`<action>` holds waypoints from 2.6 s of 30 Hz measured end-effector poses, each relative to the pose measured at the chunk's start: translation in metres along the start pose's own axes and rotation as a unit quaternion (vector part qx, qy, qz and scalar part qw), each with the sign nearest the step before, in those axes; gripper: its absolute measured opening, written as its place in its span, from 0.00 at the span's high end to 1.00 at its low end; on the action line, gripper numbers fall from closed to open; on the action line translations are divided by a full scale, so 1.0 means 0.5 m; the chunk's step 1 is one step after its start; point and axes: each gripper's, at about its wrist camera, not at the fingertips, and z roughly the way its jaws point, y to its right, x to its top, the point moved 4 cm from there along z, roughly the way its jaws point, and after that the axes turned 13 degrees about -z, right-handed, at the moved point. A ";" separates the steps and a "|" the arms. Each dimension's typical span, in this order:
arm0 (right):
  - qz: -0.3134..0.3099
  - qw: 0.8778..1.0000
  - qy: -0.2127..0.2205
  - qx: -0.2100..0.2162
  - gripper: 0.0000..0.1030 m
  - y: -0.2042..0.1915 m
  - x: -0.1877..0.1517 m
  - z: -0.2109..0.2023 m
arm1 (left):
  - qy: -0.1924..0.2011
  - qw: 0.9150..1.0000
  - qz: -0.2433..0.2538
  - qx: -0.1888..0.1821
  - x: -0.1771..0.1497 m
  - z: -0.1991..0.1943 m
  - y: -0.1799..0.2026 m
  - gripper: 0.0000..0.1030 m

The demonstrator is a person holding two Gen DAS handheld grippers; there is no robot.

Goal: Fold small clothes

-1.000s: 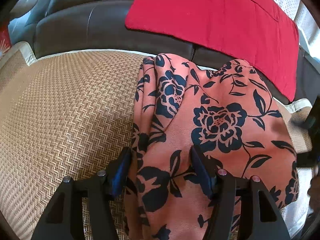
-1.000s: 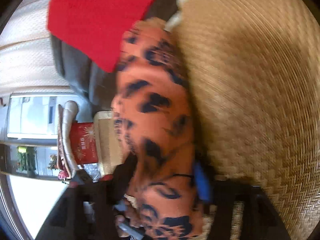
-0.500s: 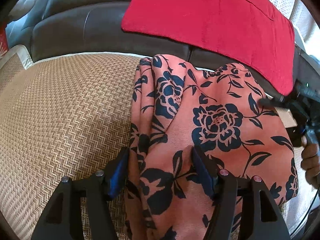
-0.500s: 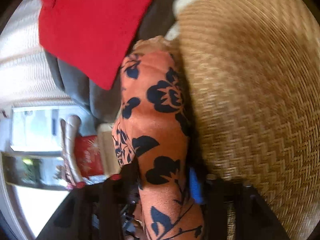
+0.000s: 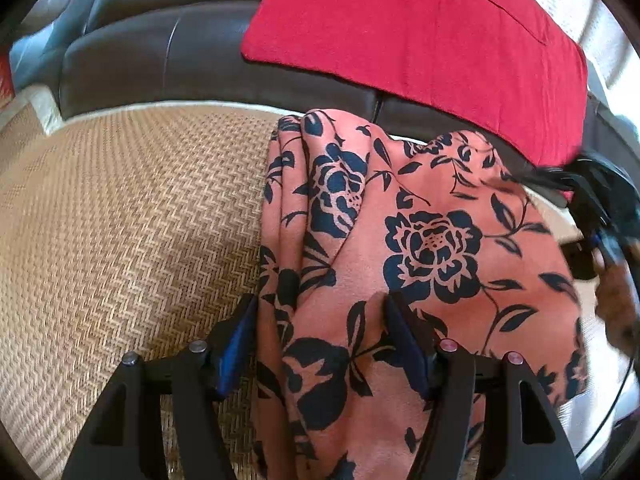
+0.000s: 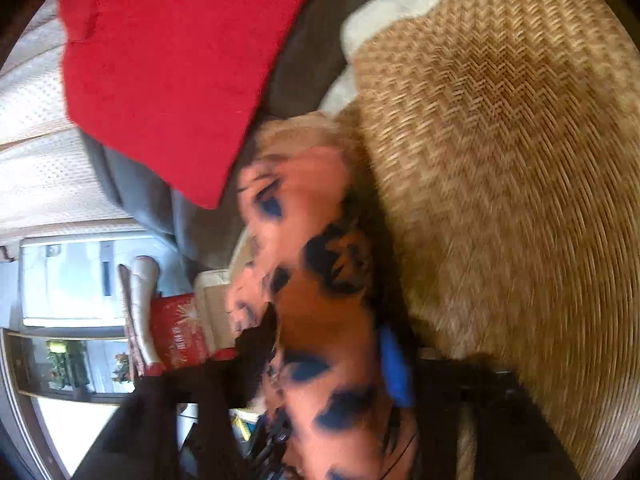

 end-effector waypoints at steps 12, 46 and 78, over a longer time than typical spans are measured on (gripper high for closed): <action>-0.126 0.986 -0.045 -0.104 0.57 -0.018 -0.171 -0.065 | -0.011 1.000 -0.010 -0.005 -0.032 -0.038 -0.002 0.45; -0.188 0.966 -0.034 -0.175 0.65 0.009 -0.077 -0.263 | -0.111 0.985 -0.057 -0.122 0.028 0.200 0.187 0.76; -0.134 0.961 0.156 -0.187 0.18 0.041 -0.198 -0.533 | -0.170 0.976 0.019 -0.136 0.002 0.242 0.503 0.91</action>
